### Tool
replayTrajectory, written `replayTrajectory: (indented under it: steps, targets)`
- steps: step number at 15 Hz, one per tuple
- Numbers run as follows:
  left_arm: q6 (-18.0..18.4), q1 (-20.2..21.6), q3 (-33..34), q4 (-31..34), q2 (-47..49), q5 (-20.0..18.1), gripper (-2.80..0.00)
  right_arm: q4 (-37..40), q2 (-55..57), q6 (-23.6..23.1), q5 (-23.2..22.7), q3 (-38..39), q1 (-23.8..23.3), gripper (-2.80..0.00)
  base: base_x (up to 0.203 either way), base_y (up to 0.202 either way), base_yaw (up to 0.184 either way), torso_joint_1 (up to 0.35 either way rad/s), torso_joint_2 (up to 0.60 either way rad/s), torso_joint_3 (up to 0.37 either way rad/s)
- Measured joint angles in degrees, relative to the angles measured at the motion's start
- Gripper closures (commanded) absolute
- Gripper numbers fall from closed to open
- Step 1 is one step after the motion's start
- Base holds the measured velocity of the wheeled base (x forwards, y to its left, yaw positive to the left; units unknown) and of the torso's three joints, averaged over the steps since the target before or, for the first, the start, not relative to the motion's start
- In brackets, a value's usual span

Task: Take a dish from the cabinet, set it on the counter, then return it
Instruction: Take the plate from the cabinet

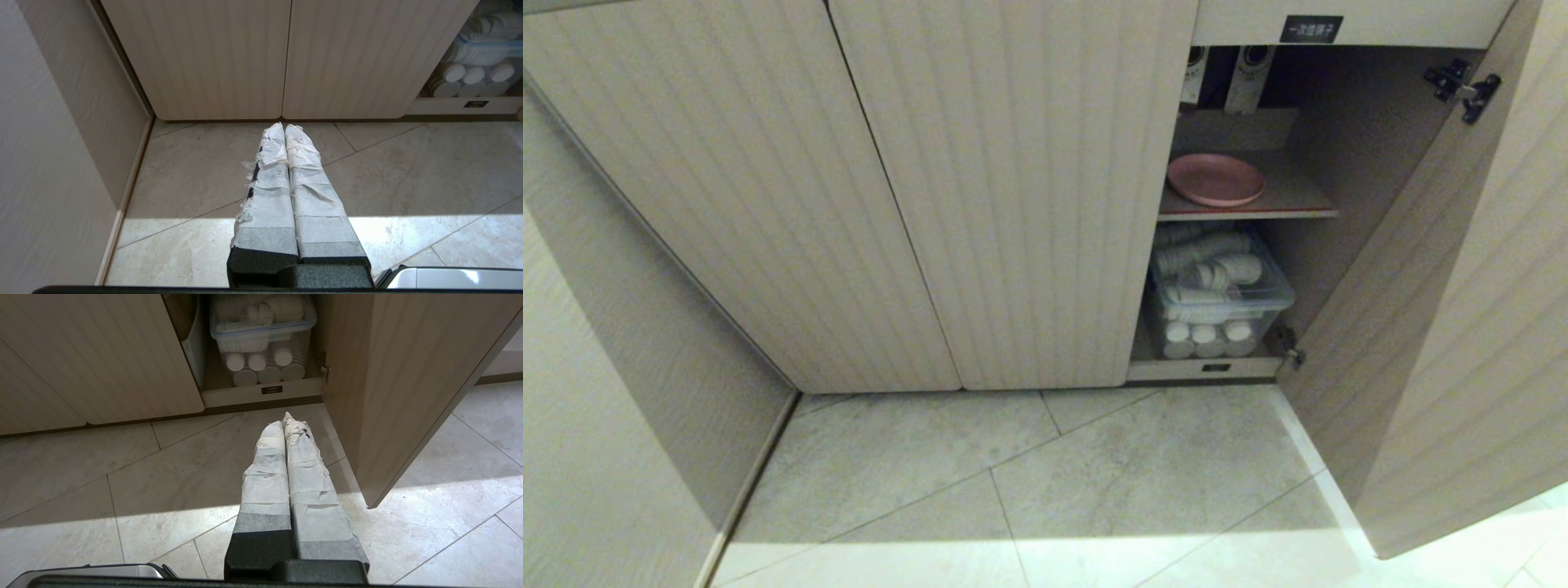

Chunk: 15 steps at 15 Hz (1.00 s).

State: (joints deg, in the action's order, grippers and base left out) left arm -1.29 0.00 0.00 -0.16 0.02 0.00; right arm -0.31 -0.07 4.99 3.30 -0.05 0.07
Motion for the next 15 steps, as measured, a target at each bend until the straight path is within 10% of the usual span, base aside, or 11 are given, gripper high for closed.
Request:
replayTrajectory:
  steps: [15]
  targets:
    - [-0.1, 0.0, 0.0, -0.1, 0.0, 0.0, 0.0, 0.0, 0.0, 0.0, 0.0, 0.0, 0.0, 0.0, 0.163, 0.0, 0.0, 0.003, 0.0, 0.002]
